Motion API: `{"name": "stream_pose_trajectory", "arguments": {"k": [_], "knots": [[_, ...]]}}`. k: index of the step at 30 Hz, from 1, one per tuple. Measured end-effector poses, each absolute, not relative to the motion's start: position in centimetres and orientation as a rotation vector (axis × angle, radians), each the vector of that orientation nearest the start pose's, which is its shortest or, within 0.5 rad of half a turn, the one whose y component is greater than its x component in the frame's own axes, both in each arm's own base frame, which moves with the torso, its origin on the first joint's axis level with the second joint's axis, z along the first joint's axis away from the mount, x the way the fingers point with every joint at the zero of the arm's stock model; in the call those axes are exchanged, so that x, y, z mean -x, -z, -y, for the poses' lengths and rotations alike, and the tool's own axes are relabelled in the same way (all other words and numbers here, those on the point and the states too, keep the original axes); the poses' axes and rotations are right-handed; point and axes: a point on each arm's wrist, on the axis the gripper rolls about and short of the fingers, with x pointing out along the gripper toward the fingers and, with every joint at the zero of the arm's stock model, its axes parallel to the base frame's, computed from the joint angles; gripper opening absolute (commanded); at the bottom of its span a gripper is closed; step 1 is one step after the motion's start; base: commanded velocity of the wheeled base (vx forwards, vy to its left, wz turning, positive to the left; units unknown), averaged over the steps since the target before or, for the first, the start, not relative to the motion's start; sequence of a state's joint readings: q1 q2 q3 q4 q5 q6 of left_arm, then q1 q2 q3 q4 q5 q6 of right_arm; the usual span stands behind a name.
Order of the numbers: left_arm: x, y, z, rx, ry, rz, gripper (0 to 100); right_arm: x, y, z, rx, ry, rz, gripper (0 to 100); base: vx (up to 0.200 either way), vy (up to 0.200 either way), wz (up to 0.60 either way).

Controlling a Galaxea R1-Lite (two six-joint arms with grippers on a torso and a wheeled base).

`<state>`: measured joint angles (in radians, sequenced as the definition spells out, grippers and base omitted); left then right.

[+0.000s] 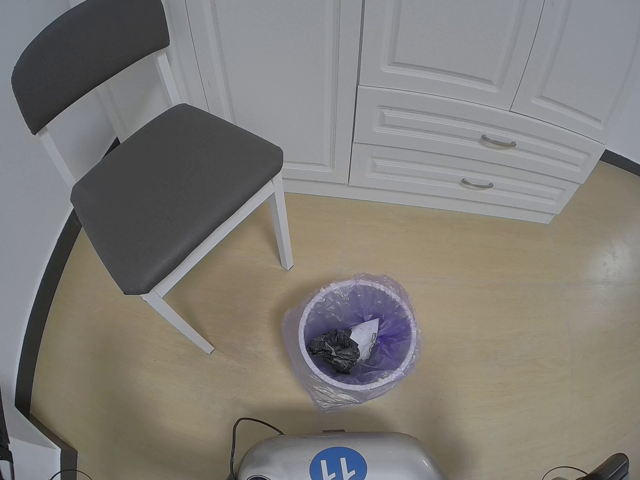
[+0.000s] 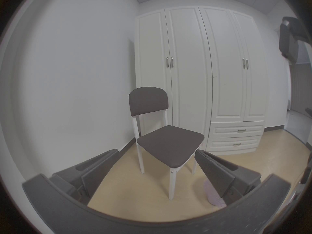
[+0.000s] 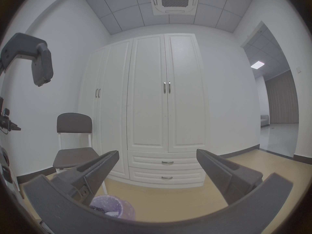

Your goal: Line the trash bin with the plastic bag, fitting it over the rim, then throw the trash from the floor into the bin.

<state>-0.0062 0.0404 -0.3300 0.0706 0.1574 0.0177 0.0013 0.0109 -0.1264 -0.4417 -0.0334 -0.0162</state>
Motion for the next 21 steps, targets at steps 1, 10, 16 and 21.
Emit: {"name": "stream_pose_trajectory", "arguments": {"k": [1, 10, 16, 21], "knots": [[5.3, -15.4, -0.4, -0.002, -0.16, 0.222, 100, 4.6, -14.9, 0.1, 0.01, 0.037, 0.56, 100, 0.0, 0.0, 0.0], [2.9, -10.6, -0.5, -0.004, -0.234, 0.174, 100, 3.5, -12.8, 0.1, -0.012, 0.036, 0.483, 100, 0.0, 0.0, 0.0], [2.5, -9.1, -0.5, 0.024, -0.242, 0.094, 100, 2.6, -10.5, 0.1, -0.016, 0.038, 0.246, 100, 0.0, 0.0, 0.0], [2.4, -8.6, -0.5, 0.047, -0.239, 0.063, 100, 2.3, -8.7, 0.1, -0.025, 0.047, 0.065, 100, 0.0, 0.0, 0.0]]}}
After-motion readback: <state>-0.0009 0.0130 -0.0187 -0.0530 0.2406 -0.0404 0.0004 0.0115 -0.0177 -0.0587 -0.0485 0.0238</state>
